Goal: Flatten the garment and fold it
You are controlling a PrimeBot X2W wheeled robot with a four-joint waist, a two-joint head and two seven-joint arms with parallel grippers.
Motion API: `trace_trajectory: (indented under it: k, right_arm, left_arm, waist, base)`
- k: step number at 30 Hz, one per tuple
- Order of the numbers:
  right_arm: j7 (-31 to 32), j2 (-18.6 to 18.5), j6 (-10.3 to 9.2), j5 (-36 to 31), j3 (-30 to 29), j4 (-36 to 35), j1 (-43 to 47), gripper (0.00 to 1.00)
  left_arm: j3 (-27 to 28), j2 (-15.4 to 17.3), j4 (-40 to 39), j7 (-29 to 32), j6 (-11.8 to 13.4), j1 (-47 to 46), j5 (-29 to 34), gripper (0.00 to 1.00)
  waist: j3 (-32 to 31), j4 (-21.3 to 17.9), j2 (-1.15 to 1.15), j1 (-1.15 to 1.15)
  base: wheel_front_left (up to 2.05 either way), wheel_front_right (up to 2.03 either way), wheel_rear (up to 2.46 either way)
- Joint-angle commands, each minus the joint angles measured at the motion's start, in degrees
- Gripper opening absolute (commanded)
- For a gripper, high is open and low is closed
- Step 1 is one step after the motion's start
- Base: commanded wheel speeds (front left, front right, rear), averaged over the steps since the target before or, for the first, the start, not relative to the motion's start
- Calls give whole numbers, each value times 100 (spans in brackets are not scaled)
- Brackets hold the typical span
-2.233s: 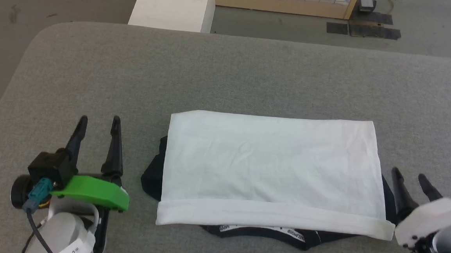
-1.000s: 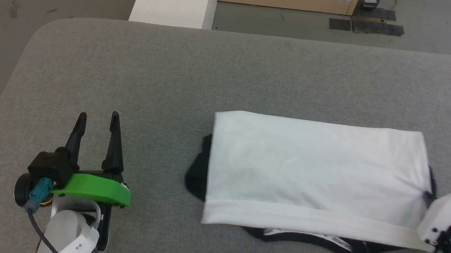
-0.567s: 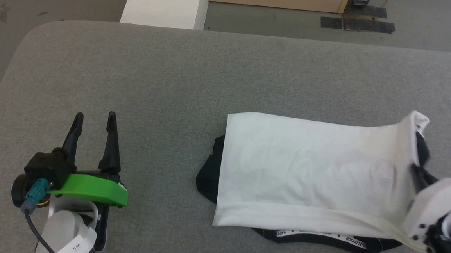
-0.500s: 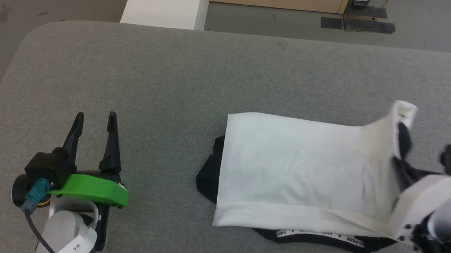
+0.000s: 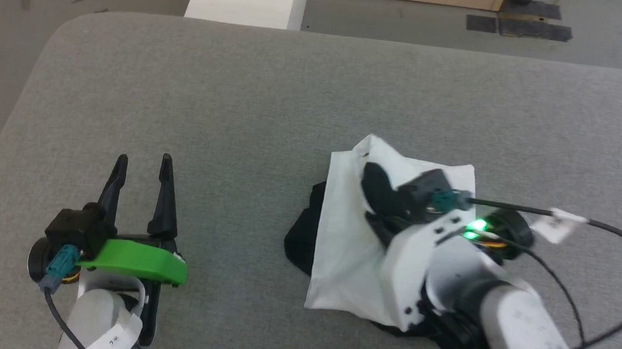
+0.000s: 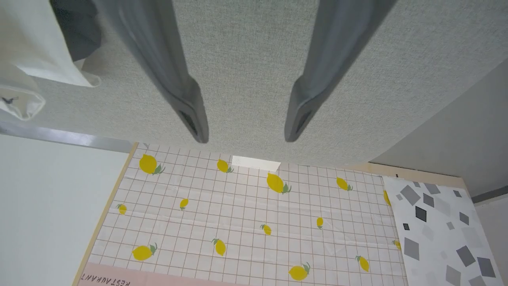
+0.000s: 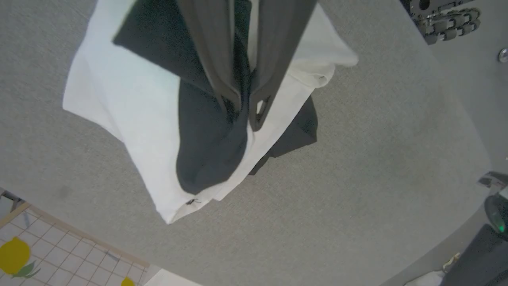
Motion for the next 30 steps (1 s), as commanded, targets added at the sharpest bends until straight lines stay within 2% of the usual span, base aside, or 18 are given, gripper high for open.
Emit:
trace_trajectory:
  k: [1, 11, 12, 13, 18, 22, 26, 30]
  right_arm:
    - [-148, 21, -8, 35, 105, 249, -193, 0]
    - [-617, 47, -8, 477, 709, 1903, -793, 0]
    - [-652, 47, -8, 526, 740, 1981, -822, 29]
    - [-684, 47, -8, 632, 780, 2056, -839, 100]
    - [-1205, 48, -8, 1146, 756, 1857, -891, 100]
    - [-2105, 48, -8, 1554, 352, 1187, -794, 100]
    - [-3050, 48, -8, 1576, -595, 600, -407, 100]
    - [-3407, 48, -8, 1745, -1535, 459, 148, 100]
  left_arm:
    - [-6, -31, 3, -27, -16, -129, 62, 100]
    - [-36, -70, 55, -27, -31, -172, 55, 100]
    - [-31, -72, 59, -27, -32, -167, 57, 100]
    - [-25, -74, 64, -27, -33, -159, 60, 100]
    - [12, -82, 100, -27, -36, -105, 83, 100]
    - [14, -87, 106, -27, -39, -55, 91, 100]
    - [6, -91, 91, -27, -42, 12, 111, 100]
    - [26, -92, 62, -27, -43, 69, 126, 100]
  waist:
    - [85, 105, 0, 0]
    - [176, 280, 0, 0]
    - [172, 279, 0, 0]
    - [164, 272, 0, 0]
    - [53, 195, 0, 0]
    - [-69, 112, 0, 0]
    - [-172, 13, 0, 0]
    - [-238, -76, 0, 0]
  base:
    - [0, 0, 0]
    - [0, 0, 0]
    - [0, 0, 0]
    - [0, 0, 0]
    - [0, 0, 0]
    - [0, 0, 0]
    - [0, 0, 0]
    - [0, 0, 0]
